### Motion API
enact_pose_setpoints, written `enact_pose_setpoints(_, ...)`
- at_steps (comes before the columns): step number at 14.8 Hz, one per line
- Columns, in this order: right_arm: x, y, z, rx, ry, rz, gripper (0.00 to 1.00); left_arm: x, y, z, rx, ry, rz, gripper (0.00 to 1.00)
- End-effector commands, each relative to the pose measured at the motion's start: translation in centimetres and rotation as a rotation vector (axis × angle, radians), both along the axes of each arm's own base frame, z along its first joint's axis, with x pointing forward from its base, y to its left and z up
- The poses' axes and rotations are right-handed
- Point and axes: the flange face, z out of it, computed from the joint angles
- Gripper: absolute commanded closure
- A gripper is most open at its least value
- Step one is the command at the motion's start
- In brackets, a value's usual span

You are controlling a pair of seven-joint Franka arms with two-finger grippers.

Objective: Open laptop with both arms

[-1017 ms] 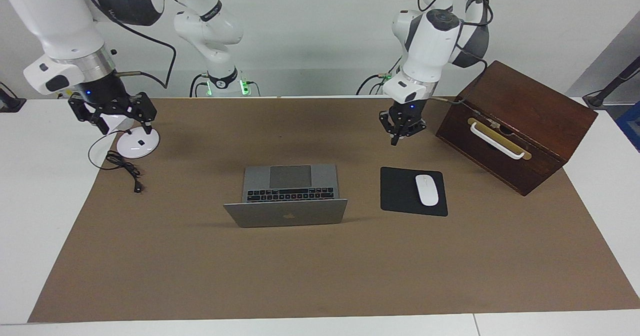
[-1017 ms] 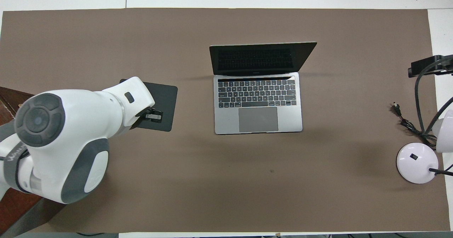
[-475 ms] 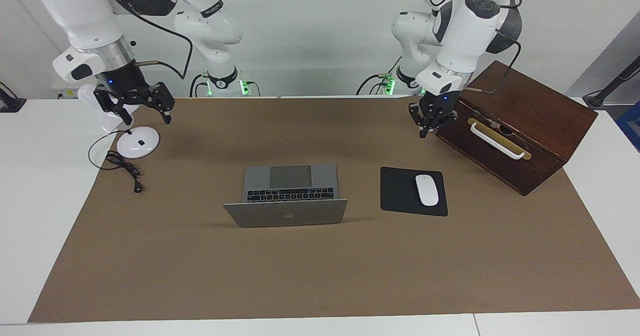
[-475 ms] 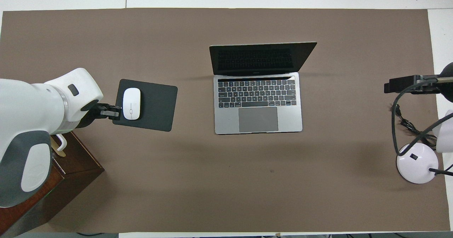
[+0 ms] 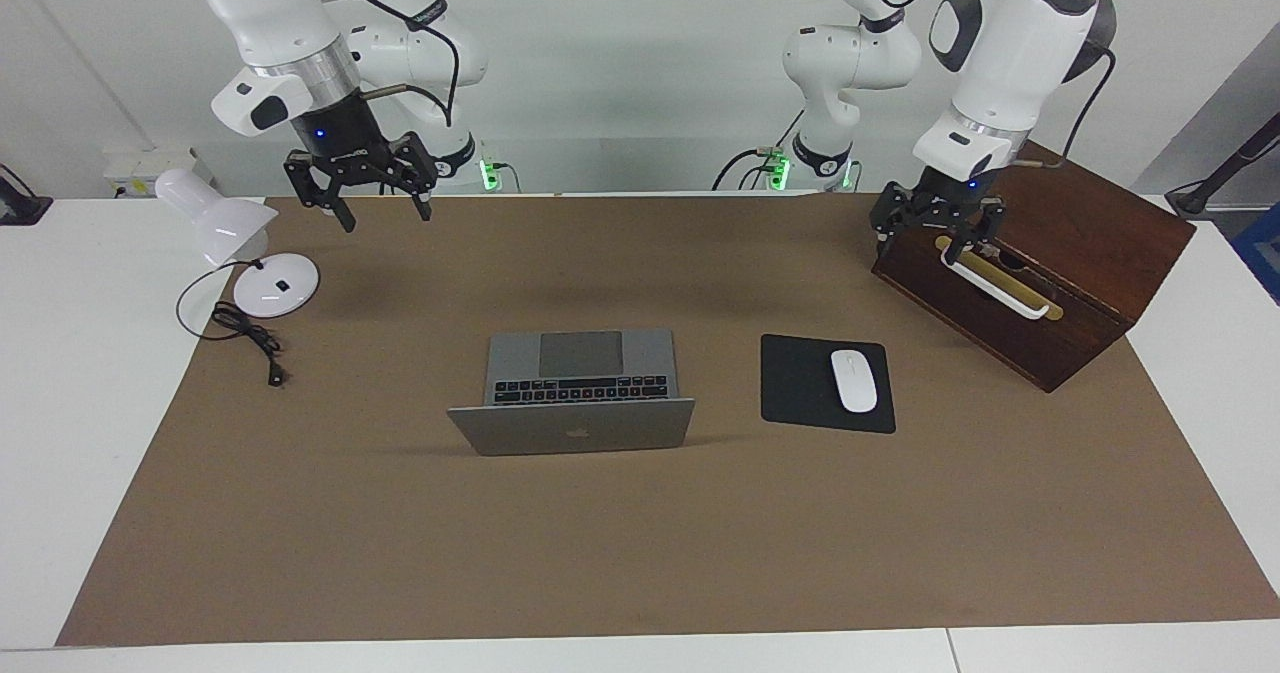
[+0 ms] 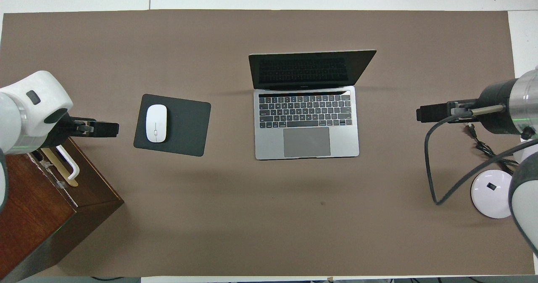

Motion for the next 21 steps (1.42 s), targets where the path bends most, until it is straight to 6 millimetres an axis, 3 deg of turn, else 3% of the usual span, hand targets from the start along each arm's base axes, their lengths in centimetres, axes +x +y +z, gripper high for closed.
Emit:
enact_pose_setpoints(1,-1.0,0.7,0.2,-0.030,0.025,0.032,0.00,-0.2,3.1,1.4,0.015,0.023,0.032,0.00)
enact_pose_setpoints(2,-1.4,1.4,0.8,-0.083,0.038,0.059,0.00,-0.2,3.9,1.9,0.014,0.032,0.047,0.00)
enact_pose_setpoints(4,-1.7,0.4,1.9,-0.121,0.080,0.054,0.00,-0.3,5.7,2.2,0.015,0.044,0.079,0.00)
enact_pose_setpoints(6,-1.3,-1.9,2.4,-0.124,0.124,0.021,0.00,-0.3,7.7,2.6,0.024,0.044,0.026,0.00)
enact_pose_setpoints(11,-0.1,-2.9,3.9,-0.176,0.116,0.009,0.00,-0.9,10.9,4.1,0.023,0.096,0.035,0.00)
enact_pose_setpoints(14,0.8,-3.3,5.5,-0.174,0.142,0.001,0.00,-1.6,11.4,4.7,0.016,0.162,0.043,0.00)
enact_pose_setpoints(17,0.9,-3.7,5.7,-0.173,0.146,-0.008,0.00,-2.0,12.0,5.0,0.028,0.198,0.054,0.00)
enact_pose_setpoints(20,1.1,-4.2,5.7,-0.164,0.130,-0.017,0.00,-1.5,11.0,4.8,0.065,0.194,0.040,0.00)
enact_pose_setpoints(21,1.1,-4.3,5.7,-0.162,0.130,-0.019,0.00,-1.1,11.1,5.6,0.065,0.175,0.065,0.00)
